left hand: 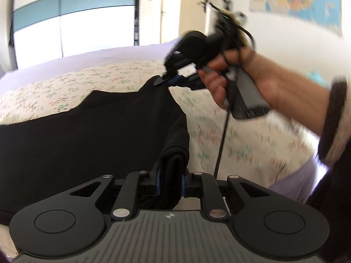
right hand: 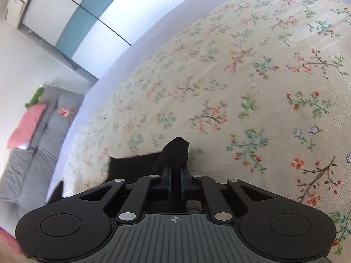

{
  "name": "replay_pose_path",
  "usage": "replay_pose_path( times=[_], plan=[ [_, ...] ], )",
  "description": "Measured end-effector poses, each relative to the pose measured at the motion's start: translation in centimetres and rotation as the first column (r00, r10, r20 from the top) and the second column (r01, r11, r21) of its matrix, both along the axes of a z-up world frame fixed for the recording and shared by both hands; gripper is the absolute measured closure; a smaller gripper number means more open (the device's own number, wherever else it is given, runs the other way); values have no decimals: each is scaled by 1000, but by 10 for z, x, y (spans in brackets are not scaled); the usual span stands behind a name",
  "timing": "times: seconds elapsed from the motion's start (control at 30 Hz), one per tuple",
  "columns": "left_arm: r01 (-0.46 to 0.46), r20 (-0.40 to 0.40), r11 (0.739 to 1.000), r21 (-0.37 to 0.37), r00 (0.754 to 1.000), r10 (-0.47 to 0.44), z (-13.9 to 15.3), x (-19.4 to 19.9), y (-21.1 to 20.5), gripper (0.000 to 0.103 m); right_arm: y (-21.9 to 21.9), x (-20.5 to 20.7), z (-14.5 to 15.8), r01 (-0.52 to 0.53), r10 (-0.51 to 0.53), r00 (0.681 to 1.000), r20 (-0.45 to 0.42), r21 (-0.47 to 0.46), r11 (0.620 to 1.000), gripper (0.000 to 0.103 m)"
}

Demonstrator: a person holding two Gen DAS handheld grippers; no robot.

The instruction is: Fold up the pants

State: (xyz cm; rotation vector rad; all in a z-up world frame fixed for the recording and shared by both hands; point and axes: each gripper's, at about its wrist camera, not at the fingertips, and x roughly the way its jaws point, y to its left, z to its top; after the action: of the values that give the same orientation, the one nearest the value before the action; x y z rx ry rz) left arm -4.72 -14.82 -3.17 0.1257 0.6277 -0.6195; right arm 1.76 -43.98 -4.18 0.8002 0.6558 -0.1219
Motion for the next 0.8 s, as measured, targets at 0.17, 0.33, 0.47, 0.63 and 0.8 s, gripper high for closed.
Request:
replay_pose_path(
  times=[0.17, 0.33, 0.47, 0.63, 0.8],
  plan=[
    [-73, -57, 990, -120, 996, 67, 24, 11, 38, 44, 9, 4, 26, -21, 19, 998, 67, 22, 1000, 97],
    [-173, -81, 968, -180, 984, 161, 38, 20, 80, 45, 28, 20, 41, -59, 50, 991, 126, 72, 996, 97],
    [-276, -96, 939, -206, 961, 261, 43, 30, 120, 45, 59, 45, 51, -110, 98, 980, 171, 65, 992, 97],
    [-396, -149, 885, -245, 917, 370, 39, 44, 173, 46, 108, 78, 51, -181, 167, 965, 201, 55, 982, 97],
    [-511, -200, 815, -275, 859, 471, 29, 58, 221, 46, 168, 113, 47, -239, 227, 953, 198, 35, 970, 97]
  ],
)
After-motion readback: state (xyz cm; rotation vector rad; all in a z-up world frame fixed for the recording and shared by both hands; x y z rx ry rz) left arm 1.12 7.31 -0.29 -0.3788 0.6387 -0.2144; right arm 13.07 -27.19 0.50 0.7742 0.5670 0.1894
